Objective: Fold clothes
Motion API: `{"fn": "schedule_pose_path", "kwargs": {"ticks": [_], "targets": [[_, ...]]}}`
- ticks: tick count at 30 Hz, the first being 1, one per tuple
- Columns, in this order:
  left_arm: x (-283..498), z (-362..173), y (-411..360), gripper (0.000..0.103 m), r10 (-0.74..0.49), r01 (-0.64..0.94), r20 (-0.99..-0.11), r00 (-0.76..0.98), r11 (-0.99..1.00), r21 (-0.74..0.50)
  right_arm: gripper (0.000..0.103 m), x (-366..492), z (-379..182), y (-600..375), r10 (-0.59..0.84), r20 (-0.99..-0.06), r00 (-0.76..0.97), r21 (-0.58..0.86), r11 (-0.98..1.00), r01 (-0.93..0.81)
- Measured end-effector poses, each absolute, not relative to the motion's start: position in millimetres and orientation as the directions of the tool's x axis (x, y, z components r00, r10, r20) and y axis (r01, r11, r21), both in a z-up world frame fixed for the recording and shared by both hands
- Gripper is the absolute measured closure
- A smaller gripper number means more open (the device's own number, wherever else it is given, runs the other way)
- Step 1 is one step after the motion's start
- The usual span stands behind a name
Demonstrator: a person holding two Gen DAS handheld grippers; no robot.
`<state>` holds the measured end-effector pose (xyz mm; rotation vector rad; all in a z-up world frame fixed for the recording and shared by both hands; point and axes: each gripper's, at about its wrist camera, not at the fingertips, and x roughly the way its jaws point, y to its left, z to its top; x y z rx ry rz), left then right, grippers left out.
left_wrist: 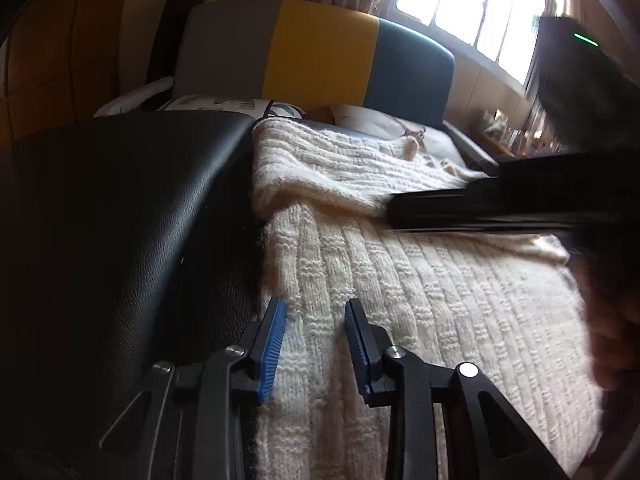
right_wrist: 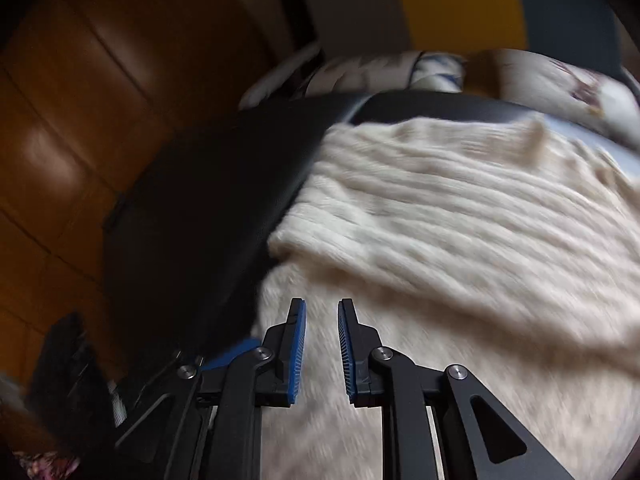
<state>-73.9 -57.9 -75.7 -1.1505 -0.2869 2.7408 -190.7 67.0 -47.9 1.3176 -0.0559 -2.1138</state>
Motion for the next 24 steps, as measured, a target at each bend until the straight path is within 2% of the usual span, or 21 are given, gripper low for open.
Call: {"fn": "schedule_pose_path", "kwargs": {"ticks": [7, 17, 24], "targets": [[-79.0, -77.4, -65.0, 0.073, 0.266, -0.069, -0.663, -0.7, -0.949, -0.308, 0.088, -222.9, -78.5, 25.0, -0.486, -0.845, -0.224, 0.34, -0.81, 0.478], [-84.1, -77.8, -64.5, 0.074, 0.272, -0.061, -0.654, -0.706, -0.943, -0.327, 0.089, -221.4, -82.2, 0.0, -0.447, -0.82, -0.357, 0.234, -0.831, 0.504], [-81.6, -67.6, -63.7, 0.074, 0.24, -0.043, -0.681, -0.691, -0.955, -0.294, 0.085, -186.3, -51.7, 62.8, -0.543, -0.761, -0.354, 0.363, -0.81, 0.462]]}}
